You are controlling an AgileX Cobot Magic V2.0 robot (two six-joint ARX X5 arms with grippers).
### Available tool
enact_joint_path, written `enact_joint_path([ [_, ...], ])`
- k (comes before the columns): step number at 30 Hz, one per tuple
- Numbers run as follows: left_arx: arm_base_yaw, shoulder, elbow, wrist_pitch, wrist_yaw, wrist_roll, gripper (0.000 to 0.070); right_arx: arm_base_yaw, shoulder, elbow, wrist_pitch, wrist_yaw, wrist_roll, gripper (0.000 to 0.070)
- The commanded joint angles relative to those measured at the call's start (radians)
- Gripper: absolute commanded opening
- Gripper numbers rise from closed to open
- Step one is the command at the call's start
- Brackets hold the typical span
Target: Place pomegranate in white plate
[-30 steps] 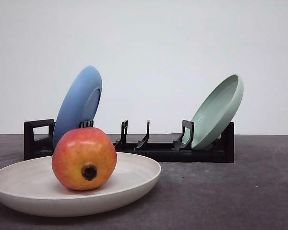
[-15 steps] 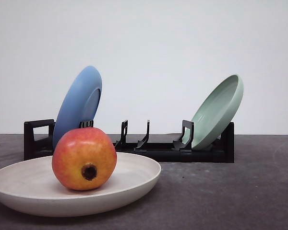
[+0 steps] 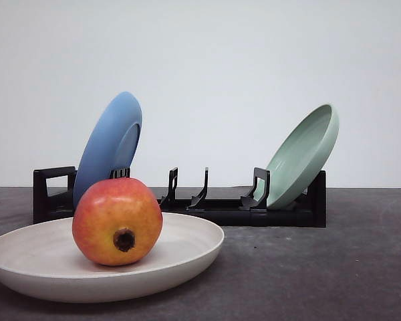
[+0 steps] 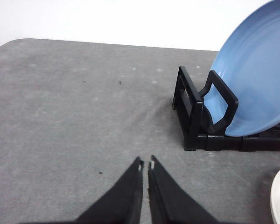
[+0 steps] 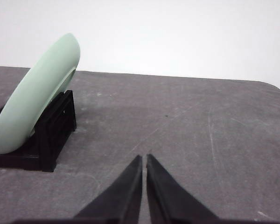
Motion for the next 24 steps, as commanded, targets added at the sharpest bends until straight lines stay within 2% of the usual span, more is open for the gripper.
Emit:
enact_joint_path([
  [1,0.002,0.000,-0.011,-0.002,0.006,0.000,0.0000,0.000,0.000,-0.005,0.013,0.000,-0.007,0.0011],
  [24,0.002,0.000,-0.011,-0.002,0.006,0.000,0.0000,0.000,0.000,-0.005,0.013,0.000,-0.007,0.0011],
])
